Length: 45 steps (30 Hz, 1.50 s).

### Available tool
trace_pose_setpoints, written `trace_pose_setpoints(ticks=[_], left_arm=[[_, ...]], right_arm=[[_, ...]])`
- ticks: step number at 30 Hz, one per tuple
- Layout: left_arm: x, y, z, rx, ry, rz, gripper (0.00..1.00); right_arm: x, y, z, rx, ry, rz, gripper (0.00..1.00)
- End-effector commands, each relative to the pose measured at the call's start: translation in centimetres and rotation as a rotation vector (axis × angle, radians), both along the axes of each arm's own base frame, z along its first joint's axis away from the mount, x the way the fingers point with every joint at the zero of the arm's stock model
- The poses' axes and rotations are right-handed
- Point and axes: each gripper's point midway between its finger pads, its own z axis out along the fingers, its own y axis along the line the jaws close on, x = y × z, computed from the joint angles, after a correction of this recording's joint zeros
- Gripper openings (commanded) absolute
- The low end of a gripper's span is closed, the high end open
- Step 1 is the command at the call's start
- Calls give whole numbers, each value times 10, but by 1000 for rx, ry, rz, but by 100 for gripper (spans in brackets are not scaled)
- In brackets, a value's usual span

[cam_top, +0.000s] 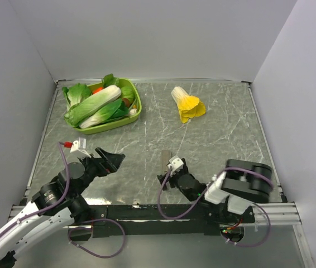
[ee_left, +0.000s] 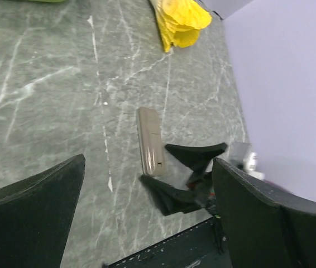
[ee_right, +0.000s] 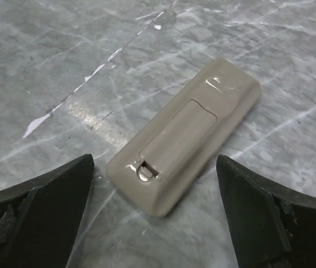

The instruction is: Load the batteries into the remote control

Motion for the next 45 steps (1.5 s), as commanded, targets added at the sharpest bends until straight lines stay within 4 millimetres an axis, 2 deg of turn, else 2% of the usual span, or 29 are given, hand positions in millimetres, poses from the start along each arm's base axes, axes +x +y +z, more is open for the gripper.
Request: trace_pose_setpoints(ticks=[1, 2, 4, 5, 6, 7, 8, 9, 10, 11, 12, 14, 15, 16, 17, 19, 20, 21, 25, 28, 31, 37, 45], left_arm=[[3, 14, 15, 20, -18, 58, 99], [4, 14, 13, 33, -15, 60, 99], [4, 14, 12, 43, -13, 57, 99], [5, 13, 11, 49, -13, 56, 99], [5, 13, 11, 55, -14, 55, 99], [6, 13, 10, 64, -12, 58, 99], [8, 15, 7, 79, -5, 74, 99], [10, 17, 8, 87, -7, 83, 99], [10, 18, 7, 101, -2, 88, 99], [13, 22, 6, 123, -1, 111, 99], [14, 24, 7, 129, -5, 123, 99], [18, 27, 4, 153, -6, 148, 99], [19, 29, 4, 160, -9, 159, 99], [20, 29, 4, 164, -10, 165, 99], [21, 30, 4, 175, -10, 167, 99], [22, 38, 12, 179, -22, 201, 99], [21, 43, 17, 177, -30, 218, 99], [20, 52, 23, 182, -36, 247, 99], [14, 80, 47, 174, -72, 335, 99], [9, 100, 60, 163, -107, 389, 99], [6, 111, 62, 138, -126, 426, 99], [0, 119, 59, 102, -148, 439, 99], [-1, 122, 56, 113, -147, 443, 99]], right_arm=[[-2, -7, 18, 51, 90, -91, 99], [-6, -21, 11, -7, 145, -126, 100], [-3, -23, 32, 35, 170, -167, 100], [1, -29, 34, 64, 210, -209, 100], [0, -43, 28, 17, 257, -245, 100], [2, -46, 42, 70, 274, -265, 100], [0, -48, 45, 122, 331, -283, 100], [6, -70, 42, 109, 375, -363, 100], [8, -75, 58, 173, 378, -372, 100], [9, -81, 64, 183, 396, -373, 100], [18, -92, 80, 220, 381, -415, 100], [17, -118, 98, 213, 356, -473, 100], [23, -132, 118, 239, 306, -533, 100], [19, -153, 124, 227, 292, -589, 100], [20, -164, 134, 234, 263, -628, 100], [17, -190, 166, 278, 180, -711, 100], [11, -201, 168, 253, 175, -737, 100], [10, -213, 183, 274, 133, -777, 99], [-5, -242, 211, 325, 29, -804, 100], [-11, -254, 220, 355, -32, -814, 100], [-16, -261, 221, 386, -59, -813, 100], [-26, -271, 233, 430, -97, -800, 100], [-23, -265, 227, 419, -91, -781, 100]])
